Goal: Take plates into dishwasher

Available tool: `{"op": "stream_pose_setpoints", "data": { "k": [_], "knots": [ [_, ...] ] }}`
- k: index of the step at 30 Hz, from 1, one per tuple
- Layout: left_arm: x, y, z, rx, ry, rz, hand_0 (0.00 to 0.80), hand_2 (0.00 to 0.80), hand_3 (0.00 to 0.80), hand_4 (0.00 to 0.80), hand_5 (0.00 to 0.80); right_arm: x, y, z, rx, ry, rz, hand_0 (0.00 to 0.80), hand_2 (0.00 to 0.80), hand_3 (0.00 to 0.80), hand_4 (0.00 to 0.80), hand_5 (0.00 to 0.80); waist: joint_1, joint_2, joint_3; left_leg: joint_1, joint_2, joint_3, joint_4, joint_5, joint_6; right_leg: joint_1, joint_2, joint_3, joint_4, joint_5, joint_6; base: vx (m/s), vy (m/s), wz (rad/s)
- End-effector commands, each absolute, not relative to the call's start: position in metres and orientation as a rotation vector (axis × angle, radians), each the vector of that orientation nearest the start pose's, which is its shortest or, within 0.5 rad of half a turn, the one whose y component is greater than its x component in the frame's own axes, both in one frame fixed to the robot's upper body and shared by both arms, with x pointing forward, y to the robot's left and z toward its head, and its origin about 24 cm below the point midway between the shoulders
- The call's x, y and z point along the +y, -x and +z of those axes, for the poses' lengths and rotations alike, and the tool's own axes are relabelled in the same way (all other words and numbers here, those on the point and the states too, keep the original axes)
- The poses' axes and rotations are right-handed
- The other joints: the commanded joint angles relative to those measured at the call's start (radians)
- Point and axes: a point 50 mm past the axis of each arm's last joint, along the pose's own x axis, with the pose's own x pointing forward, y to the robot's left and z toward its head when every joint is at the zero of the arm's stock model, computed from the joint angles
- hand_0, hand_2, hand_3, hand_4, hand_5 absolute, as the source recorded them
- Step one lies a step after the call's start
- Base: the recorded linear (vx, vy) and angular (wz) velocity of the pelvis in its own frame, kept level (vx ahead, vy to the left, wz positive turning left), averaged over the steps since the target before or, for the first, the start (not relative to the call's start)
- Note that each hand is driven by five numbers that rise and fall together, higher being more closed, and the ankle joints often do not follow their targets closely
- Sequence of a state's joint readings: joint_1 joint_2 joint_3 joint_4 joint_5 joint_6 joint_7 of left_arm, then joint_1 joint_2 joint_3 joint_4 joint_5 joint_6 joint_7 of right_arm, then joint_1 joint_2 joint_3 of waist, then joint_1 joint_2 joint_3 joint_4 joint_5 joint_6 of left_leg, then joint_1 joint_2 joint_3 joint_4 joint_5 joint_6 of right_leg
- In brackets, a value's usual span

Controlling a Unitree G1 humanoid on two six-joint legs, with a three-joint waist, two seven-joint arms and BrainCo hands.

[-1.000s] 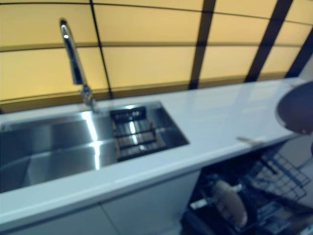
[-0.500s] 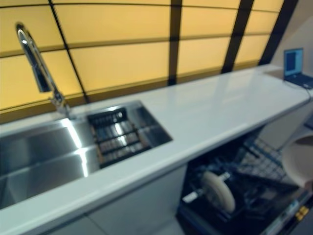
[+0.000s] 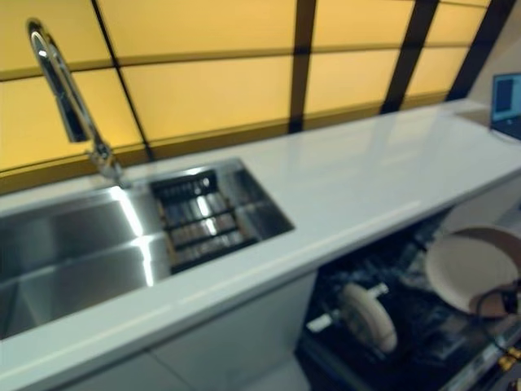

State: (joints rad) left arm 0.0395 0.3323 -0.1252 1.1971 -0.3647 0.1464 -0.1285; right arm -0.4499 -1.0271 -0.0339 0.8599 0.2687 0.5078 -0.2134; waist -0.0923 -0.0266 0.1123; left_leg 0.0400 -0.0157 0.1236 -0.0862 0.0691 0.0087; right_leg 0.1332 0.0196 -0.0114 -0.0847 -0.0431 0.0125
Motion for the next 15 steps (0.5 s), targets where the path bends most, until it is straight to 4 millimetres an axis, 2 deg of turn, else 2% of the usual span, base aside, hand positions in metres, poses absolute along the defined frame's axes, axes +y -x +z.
{"op": "stream_pose_setpoints", "data": {
  "k": [1, 8, 10, 15],
  "knots": [
    [0.271, -0.063, -0.156, 1.356, 0.025, 0.232, 0.000, 0.000, 0.000, 0.000, 0.000, -0.450, -0.249, 0.142, 0.546, 0.553, -0.948, 0.800, 0.800, 0.800, 0.800, 0.800, 0.036, -0.029, -0.055, 0.076, 0.023, -0.001, -0.001, -0.099, -0.038, -0.072, -0.055, -0.028, -0.003, 0.114, 0.112, 0.005, -0.020, 0.03],
    [0.272, -0.061, -0.156, 1.356, 0.037, 0.238, 0.000, 0.000, 0.000, 0.000, 0.000, -0.437, -0.257, 0.130, 0.543, 0.560, -0.943, 0.800, 0.800, 0.800, 0.800, 0.800, 0.045, -0.020, -0.050, 0.067, 0.018, -0.014, -0.001, -0.096, -0.037, -0.076, -0.056, -0.033, -0.003, 0.113, 0.111, 0.001, -0.017, 0.03],
    [0.271, -0.060, -0.156, 1.349, 0.038, 0.242, 0.000, 0.000, 0.000, 0.000, 0.000, -0.431, -0.259, 0.121, 0.544, 0.552, -0.947, 0.800, 0.800, 0.800, 0.800, 0.800, 0.050, -0.012, -0.045, 0.066, 0.015, -0.020, -0.001, -0.095, -0.035, -0.077, -0.057, -0.035, -0.003, 0.114, 0.111, -0.004, -0.054, 0.03],
    [0.274, -0.059, -0.155, 1.334, 0.034, 0.257, 0.000, 0.000, 0.000, 0.000, 0.000, -0.425, -0.263, 0.115, 0.538, 0.549, -0.964, 0.800, 0.800, 0.800, 0.800, 0.800, 0.061, 0.005, -0.037, 0.059, 0.008, -0.032, -0.001, -0.093, -0.032, -0.082, -0.060, -0.039, -0.003, 0.114, 0.110, -0.012, -0.055, 0.02]
  ]
}}
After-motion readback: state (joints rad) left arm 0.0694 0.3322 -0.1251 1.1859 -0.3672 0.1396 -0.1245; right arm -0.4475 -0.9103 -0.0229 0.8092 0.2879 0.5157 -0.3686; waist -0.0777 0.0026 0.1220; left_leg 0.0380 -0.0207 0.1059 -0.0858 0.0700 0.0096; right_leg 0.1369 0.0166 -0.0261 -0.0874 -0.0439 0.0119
